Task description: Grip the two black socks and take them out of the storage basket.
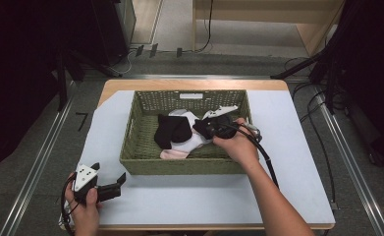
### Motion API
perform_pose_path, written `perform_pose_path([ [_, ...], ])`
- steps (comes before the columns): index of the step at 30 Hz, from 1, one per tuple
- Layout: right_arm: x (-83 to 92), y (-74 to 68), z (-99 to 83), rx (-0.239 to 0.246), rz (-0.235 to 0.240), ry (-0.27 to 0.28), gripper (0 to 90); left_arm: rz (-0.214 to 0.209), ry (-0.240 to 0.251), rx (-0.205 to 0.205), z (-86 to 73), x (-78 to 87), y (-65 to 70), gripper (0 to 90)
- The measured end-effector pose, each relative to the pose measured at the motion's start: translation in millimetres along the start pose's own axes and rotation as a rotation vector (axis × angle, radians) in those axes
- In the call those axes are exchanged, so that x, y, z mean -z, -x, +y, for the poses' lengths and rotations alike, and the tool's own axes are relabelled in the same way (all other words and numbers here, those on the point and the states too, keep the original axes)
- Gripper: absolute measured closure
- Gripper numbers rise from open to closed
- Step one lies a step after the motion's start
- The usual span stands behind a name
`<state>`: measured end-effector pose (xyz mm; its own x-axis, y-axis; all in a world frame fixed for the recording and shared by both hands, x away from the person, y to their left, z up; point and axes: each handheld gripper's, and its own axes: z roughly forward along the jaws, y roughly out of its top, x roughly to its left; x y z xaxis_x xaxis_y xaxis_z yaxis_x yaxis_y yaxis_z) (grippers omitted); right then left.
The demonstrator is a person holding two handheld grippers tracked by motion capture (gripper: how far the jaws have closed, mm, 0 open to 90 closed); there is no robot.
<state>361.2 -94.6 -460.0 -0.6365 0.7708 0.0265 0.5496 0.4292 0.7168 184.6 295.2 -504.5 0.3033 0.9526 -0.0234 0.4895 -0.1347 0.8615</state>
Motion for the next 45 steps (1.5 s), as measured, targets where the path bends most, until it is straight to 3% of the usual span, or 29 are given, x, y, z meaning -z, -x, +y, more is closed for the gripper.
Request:
perform_pose_path([
  [2,5.7,2.4,0.1,-0.032,-0.006,0.057,90.0,0.002,0.002,0.000,-0.1,-0.3,0.3,0.5],
  [3,10.6,3.4,0.6,-0.037,-0.015,0.112,90.0,0.002,0.001,-0.002,-0.1,-0.3,0.4,0.5],
  [4,10.6,3.4,0.6,-0.037,-0.015,0.112,90.0,0.001,-0.001,-0.002,0.0,-0.3,0.5,0.5],
  [5,13.2,3.0,1.1,-0.038,-0.014,0.145,90.0,0.001,-0.001,-0.003,0.0,-0.2,0.5,0.5],
  [10,24.7,-1.0,0.5,-0.004,-0.033,0.262,90.0,0.002,-0.001,-0.006,0.0,-0.2,0.6,0.5],
  [11,30.4,-0.9,0.3,-0.001,-0.034,0.324,90.0,0.000,-0.001,-0.006,0.0,-0.2,0.8,0.5],
  [12,30.4,-0.9,0.3,-0.001,-0.034,0.324,90.0,0.000,-0.001,-0.006,0.0,-0.1,0.8,0.5],
  [15,39.3,3.2,0.2,-0.045,-0.025,0.423,90.0,0.000,-0.001,-0.007,0.0,-0.1,0.7,0.5],
  [16,43.9,7.8,0.5,-0.096,-0.011,0.472,90.0,0.003,0.001,-0.007,-0.1,-0.3,1.0,0.5],
  [17,45.9,10.1,0.9,-0.115,-0.005,0.491,90.0,0.002,0.003,-0.007,-0.1,-0.4,1.1,0.5],
  [23,56.1,13.2,5.3,-0.161,0.004,0.569,90.0,0.002,0.001,-0.008,0.0,-0.3,0.9,0.5],
  [35,77.3,11.0,17.7,-0.139,-0.039,0.676,90.0,0.001,0.000,-0.010,0.0,-0.3,1.2,0.5],
  [45,95.5,18.0,25.1,-0.147,-0.080,0.776,90.0,0.002,-0.001,-0.012,0.1,-0.3,1.5,0.5],
])
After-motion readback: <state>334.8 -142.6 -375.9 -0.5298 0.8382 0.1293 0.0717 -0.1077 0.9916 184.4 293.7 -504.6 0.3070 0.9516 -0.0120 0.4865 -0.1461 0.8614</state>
